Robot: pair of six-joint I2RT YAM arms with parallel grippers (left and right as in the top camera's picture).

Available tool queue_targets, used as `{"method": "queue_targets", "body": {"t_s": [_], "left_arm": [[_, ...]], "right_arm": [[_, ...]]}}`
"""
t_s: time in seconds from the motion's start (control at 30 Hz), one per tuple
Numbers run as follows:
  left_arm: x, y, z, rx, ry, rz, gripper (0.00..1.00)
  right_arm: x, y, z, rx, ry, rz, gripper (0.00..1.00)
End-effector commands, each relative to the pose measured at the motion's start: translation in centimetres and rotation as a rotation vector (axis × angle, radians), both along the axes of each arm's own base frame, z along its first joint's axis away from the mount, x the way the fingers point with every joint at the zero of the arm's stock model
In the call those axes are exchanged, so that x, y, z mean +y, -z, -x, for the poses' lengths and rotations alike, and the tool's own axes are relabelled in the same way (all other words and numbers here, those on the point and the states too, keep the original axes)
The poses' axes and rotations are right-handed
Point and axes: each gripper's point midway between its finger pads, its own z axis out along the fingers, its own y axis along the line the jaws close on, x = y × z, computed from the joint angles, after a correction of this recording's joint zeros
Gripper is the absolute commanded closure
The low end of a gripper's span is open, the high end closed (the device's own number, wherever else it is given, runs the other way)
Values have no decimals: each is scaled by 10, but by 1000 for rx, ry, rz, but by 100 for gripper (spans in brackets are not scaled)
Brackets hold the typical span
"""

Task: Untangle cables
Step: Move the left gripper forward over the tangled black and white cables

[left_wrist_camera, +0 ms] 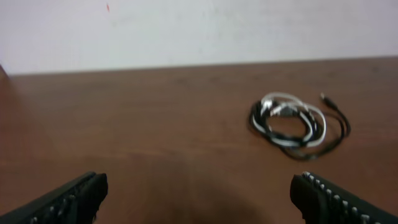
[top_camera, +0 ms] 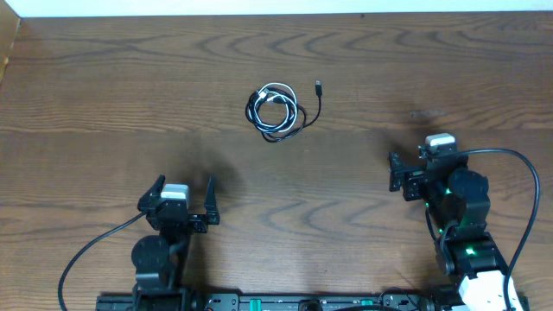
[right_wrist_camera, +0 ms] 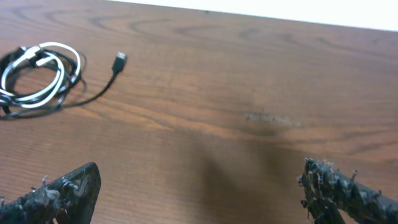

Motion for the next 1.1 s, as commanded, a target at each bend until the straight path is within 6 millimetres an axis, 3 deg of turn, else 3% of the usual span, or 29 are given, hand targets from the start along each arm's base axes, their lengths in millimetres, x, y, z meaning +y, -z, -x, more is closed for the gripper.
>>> {"method": "queue_targets", "body": {"t_s": [0.0, 0.17, 0.47, 0.67, 0.83, 1.07], "left_arm": [[0, -2, 0, 59, -4, 31, 1], [0, -10, -8, 165, -5, 33, 1], [-13, -36, -46, 417, 64, 67, 1], [-20, -24, -34, 677, 94, 101, 1], [-28, -29, -43, 642, 135, 121, 1], [-37, -80, -87, 380, 182, 178, 1]], "right_arm": [[-2, -12, -8, -2, 22, 1, 1], [-1, -14, -16, 34, 22, 7, 1], [-1, -8, -19, 97, 22, 15, 1], [-1, 1, -13, 142, 22, 22, 1], [-1, 1, -14, 139, 22, 21, 1], [-1, 1, -14, 139, 22, 21, 1]]}}
